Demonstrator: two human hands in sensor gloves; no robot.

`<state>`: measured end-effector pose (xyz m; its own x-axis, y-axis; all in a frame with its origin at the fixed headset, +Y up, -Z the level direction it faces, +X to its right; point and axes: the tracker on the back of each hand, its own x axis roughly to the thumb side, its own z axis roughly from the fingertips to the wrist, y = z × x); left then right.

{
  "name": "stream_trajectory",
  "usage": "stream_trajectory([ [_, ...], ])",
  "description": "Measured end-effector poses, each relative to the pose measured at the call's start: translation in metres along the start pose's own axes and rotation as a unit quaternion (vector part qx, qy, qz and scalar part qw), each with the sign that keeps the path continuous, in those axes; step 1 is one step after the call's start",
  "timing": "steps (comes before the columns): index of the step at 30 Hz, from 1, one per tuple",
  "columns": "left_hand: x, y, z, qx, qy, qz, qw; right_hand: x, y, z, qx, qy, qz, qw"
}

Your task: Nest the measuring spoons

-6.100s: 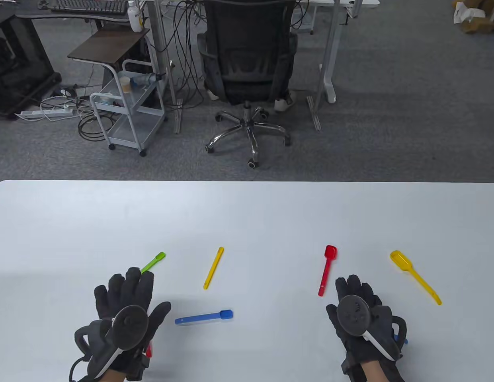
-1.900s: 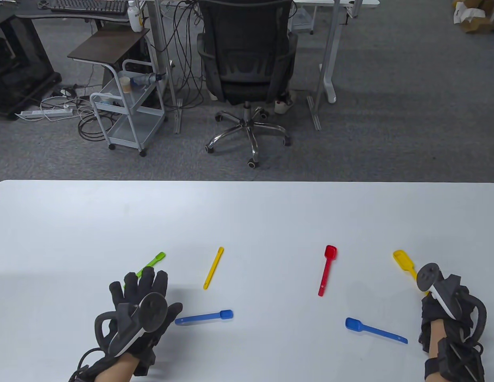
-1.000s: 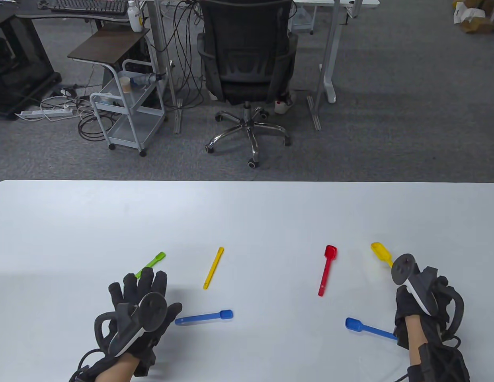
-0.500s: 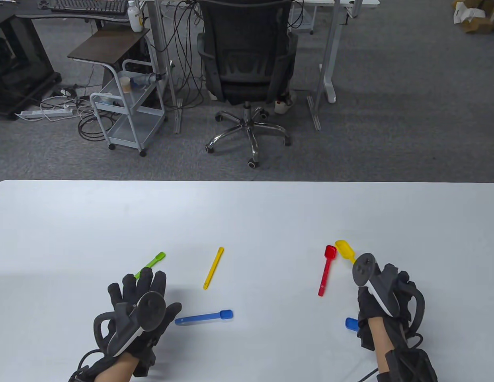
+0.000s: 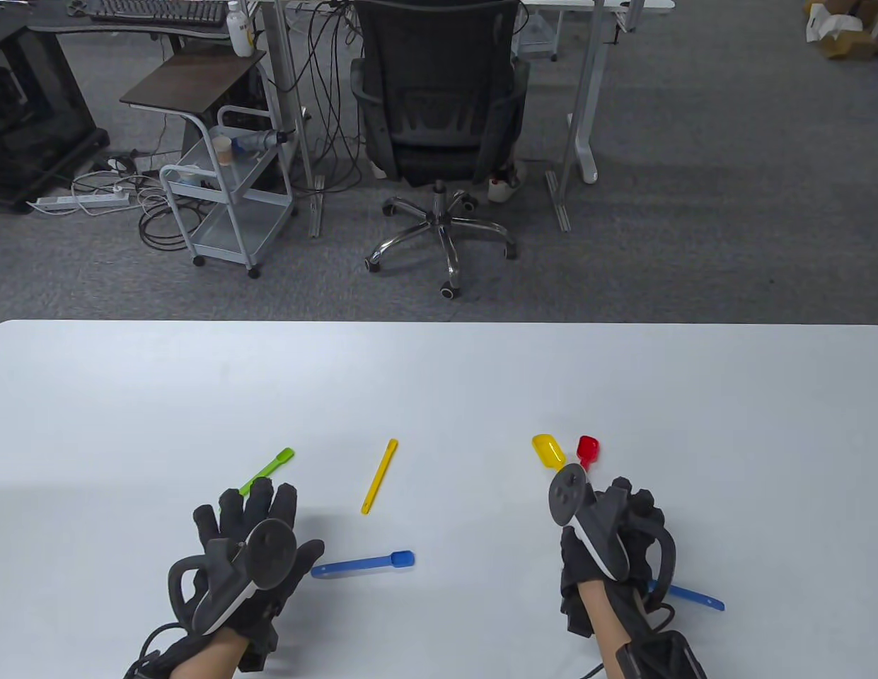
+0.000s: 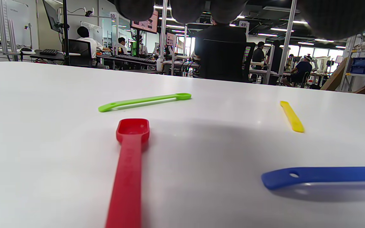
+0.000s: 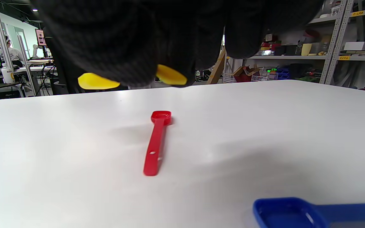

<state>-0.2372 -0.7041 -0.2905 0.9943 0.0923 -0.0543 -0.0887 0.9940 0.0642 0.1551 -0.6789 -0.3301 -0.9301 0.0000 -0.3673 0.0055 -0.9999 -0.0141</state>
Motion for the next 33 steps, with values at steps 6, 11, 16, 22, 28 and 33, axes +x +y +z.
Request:
stream_trajectory([
  [6,0.0,0.0,0.0,-0.002,0.001,0.0,1.0,0.021,0.01,0.014,0.002,-0.005,0.003,1.0],
  [11,0.001,-0.001,0.001,-0.004,0.002,0.0,1.0,0.038,0.022,0.025,0.008,-0.012,0.008,1.0],
  [16,0.001,-0.001,0.001,-0.006,0.004,-0.001,1.0,0.055,0.035,0.033,0.016,-0.018,0.018,1.0],
  [22,0.002,-0.002,0.001,-0.007,0.005,-0.002,1.0,0.076,0.045,0.043,0.023,-0.03,0.029,0.999],
  [28,0.002,-0.002,0.001,-0.01,0.005,-0.004,1.0,0.097,0.056,0.054,0.03,-0.048,0.057,0.997],
  [33,0.002,-0.002,0.001,-0.014,0.009,-0.003,1.0,0.109,0.064,0.061,0.04,-0.06,0.065,0.995],
])
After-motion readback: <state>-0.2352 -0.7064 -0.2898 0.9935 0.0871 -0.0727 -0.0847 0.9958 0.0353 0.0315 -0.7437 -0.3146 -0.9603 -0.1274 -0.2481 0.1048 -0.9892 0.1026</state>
